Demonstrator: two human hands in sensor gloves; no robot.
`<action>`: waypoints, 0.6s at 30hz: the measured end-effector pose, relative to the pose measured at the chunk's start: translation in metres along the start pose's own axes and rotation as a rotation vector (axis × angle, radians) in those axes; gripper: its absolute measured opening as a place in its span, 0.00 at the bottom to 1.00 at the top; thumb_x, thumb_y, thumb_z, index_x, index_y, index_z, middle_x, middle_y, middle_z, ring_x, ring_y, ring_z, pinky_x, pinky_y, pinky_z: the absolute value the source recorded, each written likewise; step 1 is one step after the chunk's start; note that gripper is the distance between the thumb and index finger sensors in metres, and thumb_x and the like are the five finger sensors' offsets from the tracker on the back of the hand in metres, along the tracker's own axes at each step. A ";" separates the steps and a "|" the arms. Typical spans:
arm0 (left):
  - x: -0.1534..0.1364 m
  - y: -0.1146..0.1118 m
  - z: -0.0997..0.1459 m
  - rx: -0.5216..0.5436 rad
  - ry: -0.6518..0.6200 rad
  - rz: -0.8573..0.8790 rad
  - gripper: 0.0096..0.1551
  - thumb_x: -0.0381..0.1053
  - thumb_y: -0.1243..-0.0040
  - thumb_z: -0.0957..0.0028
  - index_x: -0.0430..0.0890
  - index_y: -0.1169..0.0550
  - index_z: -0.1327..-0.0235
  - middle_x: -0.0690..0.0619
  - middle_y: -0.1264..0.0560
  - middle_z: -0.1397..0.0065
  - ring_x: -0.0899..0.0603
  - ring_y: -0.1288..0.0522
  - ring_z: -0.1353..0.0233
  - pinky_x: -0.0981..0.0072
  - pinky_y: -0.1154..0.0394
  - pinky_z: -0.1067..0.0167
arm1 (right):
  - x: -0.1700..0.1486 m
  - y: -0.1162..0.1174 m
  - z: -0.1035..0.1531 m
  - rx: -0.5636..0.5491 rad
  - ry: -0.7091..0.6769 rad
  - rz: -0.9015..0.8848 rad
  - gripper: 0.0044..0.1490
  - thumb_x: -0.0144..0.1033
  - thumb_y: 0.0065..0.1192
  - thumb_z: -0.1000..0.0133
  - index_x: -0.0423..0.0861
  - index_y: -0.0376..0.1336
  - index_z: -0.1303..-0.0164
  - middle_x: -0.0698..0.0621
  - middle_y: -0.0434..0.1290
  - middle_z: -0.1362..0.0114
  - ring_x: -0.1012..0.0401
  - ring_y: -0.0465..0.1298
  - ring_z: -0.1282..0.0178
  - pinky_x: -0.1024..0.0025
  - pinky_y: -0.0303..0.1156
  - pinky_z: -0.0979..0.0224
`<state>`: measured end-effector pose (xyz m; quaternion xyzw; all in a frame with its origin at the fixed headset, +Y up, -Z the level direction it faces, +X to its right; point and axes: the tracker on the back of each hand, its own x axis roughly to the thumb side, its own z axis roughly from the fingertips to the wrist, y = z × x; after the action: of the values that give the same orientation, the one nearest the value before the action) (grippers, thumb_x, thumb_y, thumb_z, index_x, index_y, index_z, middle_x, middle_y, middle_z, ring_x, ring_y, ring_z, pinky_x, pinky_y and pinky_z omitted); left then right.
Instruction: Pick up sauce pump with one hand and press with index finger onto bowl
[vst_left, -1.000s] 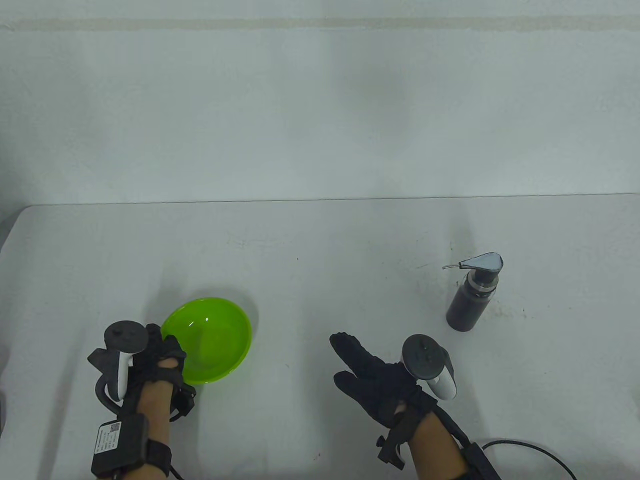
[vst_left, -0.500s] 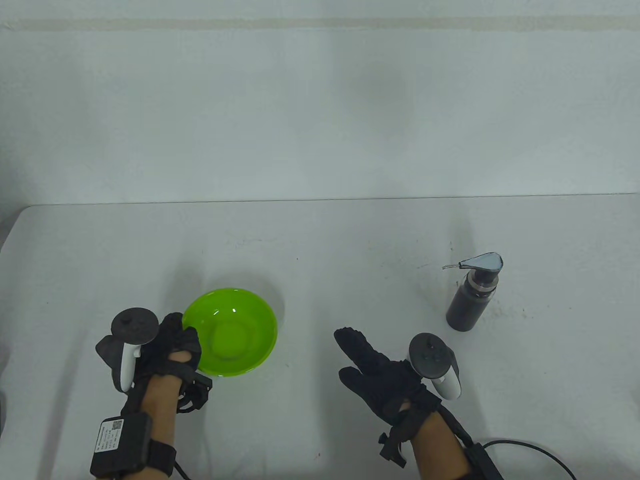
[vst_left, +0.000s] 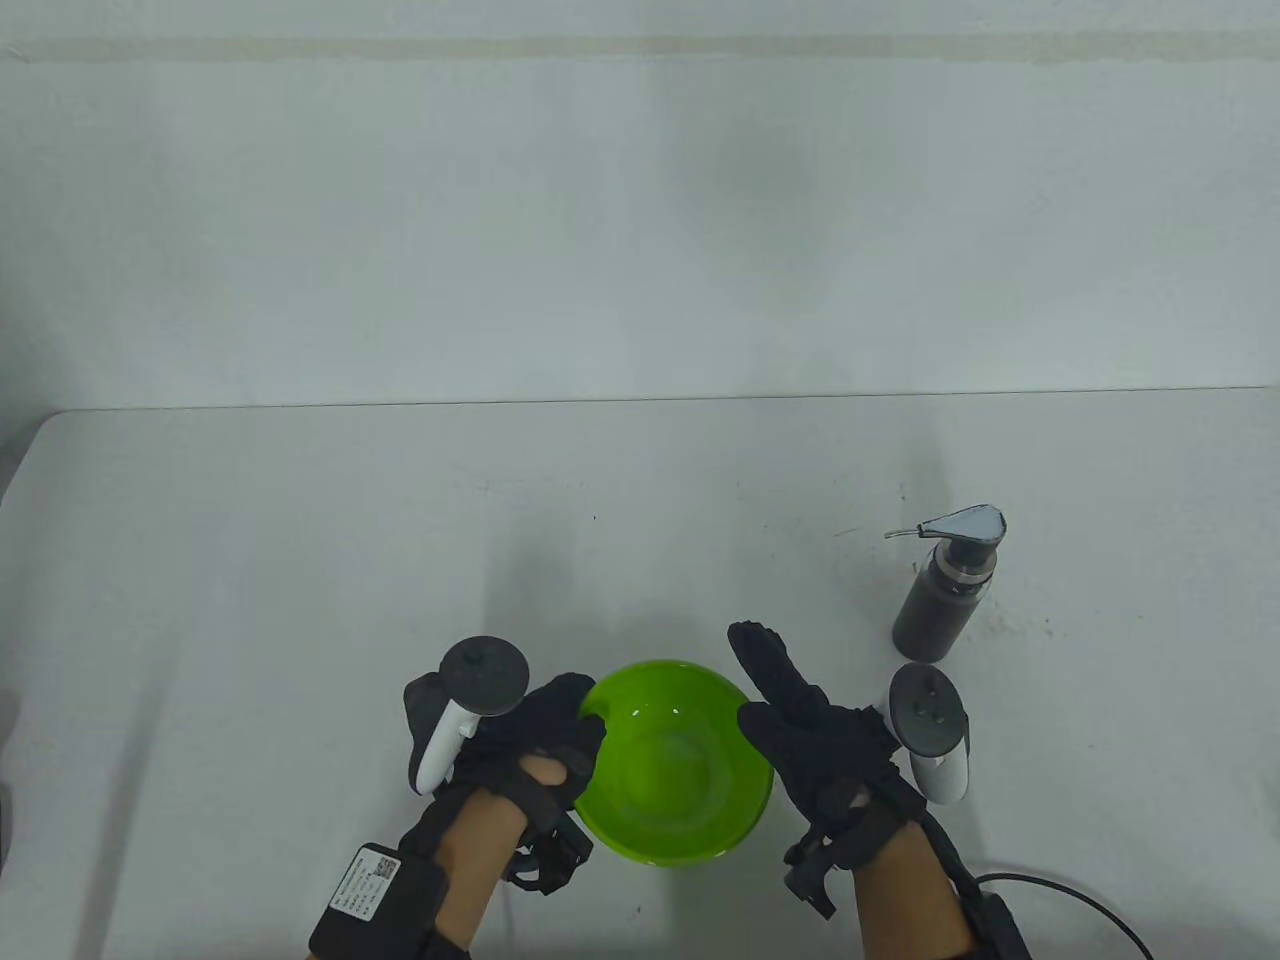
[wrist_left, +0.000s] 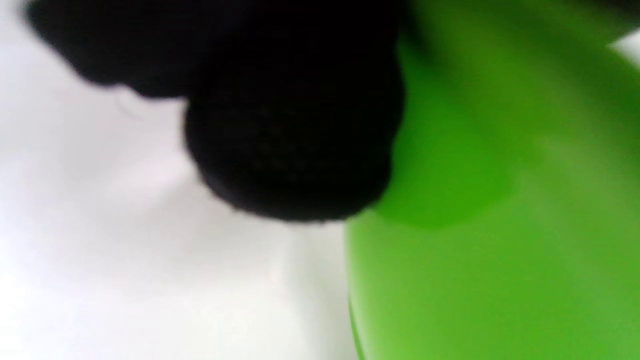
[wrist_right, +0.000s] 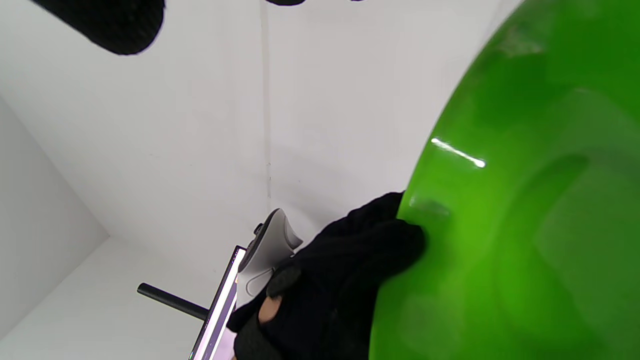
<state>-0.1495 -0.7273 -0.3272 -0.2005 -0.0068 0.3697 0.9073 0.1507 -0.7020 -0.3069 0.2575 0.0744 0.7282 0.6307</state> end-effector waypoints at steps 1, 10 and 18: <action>0.000 -0.003 0.000 -0.002 0.004 -0.009 0.32 0.54 0.32 0.52 0.50 0.25 0.33 0.54 0.17 0.43 0.50 0.10 0.75 0.69 0.13 0.78 | 0.000 0.000 0.000 0.000 0.001 0.001 0.53 0.71 0.53 0.42 0.49 0.40 0.20 0.38 0.40 0.14 0.35 0.35 0.17 0.35 0.37 0.24; -0.022 -0.018 -0.010 -0.034 0.062 -0.001 0.31 0.55 0.33 0.52 0.53 0.24 0.33 0.56 0.17 0.42 0.49 0.10 0.72 0.68 0.13 0.75 | -0.001 0.003 -0.001 0.015 0.012 0.014 0.53 0.71 0.53 0.42 0.49 0.41 0.20 0.38 0.40 0.14 0.35 0.35 0.17 0.35 0.37 0.24; -0.031 -0.019 -0.014 -0.068 0.075 0.017 0.31 0.56 0.32 0.52 0.55 0.24 0.33 0.57 0.17 0.41 0.48 0.10 0.66 0.65 0.14 0.69 | -0.002 0.003 -0.001 0.016 0.021 0.024 0.53 0.71 0.53 0.42 0.49 0.41 0.20 0.38 0.41 0.14 0.35 0.36 0.17 0.35 0.37 0.24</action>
<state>-0.1567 -0.7659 -0.3290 -0.2452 0.0164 0.3691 0.8963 0.1472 -0.7042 -0.3069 0.2560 0.0837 0.7378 0.6189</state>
